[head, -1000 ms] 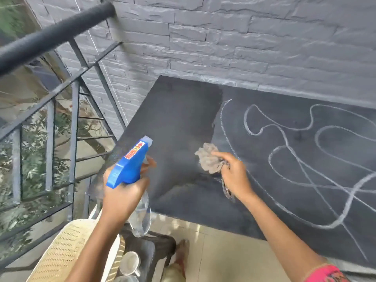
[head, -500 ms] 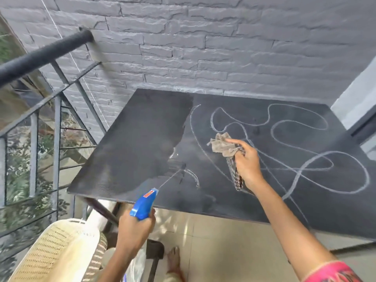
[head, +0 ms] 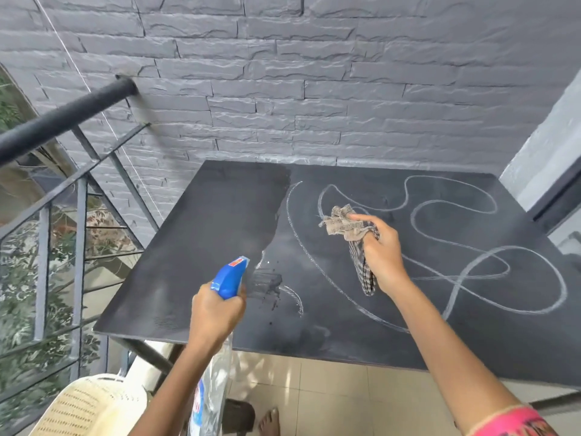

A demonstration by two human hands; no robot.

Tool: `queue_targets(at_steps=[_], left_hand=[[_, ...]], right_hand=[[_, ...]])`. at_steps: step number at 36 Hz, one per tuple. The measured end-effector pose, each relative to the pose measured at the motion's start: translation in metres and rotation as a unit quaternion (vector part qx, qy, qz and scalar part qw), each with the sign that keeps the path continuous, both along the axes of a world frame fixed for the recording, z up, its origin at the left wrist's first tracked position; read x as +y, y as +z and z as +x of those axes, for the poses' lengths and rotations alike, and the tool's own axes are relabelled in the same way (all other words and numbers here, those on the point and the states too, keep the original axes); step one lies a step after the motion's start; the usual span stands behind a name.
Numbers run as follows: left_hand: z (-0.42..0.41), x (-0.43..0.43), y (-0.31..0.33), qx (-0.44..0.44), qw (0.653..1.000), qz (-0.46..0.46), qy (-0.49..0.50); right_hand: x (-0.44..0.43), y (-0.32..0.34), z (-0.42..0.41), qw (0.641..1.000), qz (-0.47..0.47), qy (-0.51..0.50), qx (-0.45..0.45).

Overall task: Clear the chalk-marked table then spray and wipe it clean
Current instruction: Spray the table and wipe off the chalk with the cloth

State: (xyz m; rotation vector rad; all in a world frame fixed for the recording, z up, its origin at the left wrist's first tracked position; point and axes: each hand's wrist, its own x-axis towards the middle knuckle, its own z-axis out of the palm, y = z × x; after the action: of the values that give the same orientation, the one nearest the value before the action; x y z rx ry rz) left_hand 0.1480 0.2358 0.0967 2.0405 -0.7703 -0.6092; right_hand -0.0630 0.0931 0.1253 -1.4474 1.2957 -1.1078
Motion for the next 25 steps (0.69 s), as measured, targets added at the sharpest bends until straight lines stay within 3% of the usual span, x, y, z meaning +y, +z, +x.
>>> queue_targets(at_steps=[25], left_hand=[[0.063, -0.175, 0.029, 0.022, 0.995, 0.005, -0.095]], right_hand=[[-0.1, -0.001, 0.062, 0.997, -0.007, -0.075, -0.017]])
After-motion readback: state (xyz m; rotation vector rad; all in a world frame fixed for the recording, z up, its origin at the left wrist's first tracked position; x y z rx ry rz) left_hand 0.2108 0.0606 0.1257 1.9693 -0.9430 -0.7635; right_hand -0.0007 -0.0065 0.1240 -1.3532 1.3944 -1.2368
